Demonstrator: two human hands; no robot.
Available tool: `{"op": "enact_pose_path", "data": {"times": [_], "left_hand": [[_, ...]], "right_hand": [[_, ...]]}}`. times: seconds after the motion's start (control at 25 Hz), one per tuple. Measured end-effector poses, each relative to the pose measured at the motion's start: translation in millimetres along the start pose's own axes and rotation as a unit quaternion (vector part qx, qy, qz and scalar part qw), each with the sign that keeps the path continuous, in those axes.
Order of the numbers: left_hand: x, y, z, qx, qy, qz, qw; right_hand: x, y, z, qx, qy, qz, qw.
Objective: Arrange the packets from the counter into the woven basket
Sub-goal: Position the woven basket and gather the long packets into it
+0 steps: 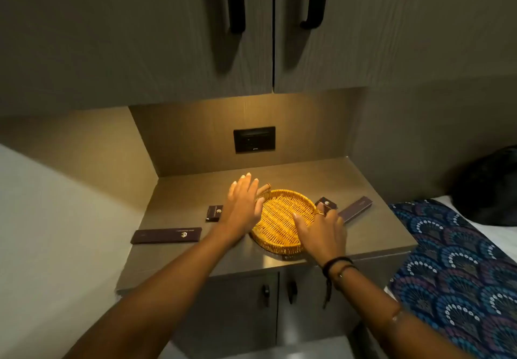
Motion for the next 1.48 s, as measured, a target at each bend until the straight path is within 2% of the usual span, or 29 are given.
{"op": "enact_pose_path", "data": {"times": [0.08,0.16,0.28,0.44,0.6,1.0,1.24,1.36,1.48], "left_hand": [[-12,-23,-18,-0.061,0.029,0.003,0.998],[-19,-38,-36,-0.107,0.037,0.012,0.993],[-17,-56,-55,-0.138,0.039,0.015,0.99],[-25,-70,-62,-0.186,0.089,0.057,0.977],[-40,-62,-48,-0.161,0.124,0.03,0.979],[-64,-34,23,-0.085,0.241,0.066,0.965],[-63,-36,34,-0.077,0.259,0.072,0.96],[-64,-35,35,-0.089,0.267,0.055,0.958],[-74,-17,35,-0.055,0.283,0.016,0.957]], "right_hand": [[5,-21,-8,-0.052,-0.047,0.018,0.997],[5,-35,-12,-0.085,-0.059,0.007,0.995],[4,-43,-19,-0.097,-0.054,0.008,0.994],[6,-49,-25,-0.096,-0.047,0.005,0.994],[9,-55,-35,-0.107,-0.024,0.013,0.994],[-23,-73,-68,-0.157,0.071,0.023,0.985],[-23,-75,-67,-0.155,0.079,0.027,0.984],[-19,-76,-69,-0.181,0.078,0.038,0.98],[-18,-73,-71,-0.18,0.078,0.033,0.98]]}}
Point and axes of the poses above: each hand's wrist, its own z-axis away from the middle knuckle, its own y-axis out of the back of the hand, x = y × z, the point moved 9 cm from there along -z, towards the middle knuckle, and after that the axes turned 10 degrees about -y, right-handed, at the moved point
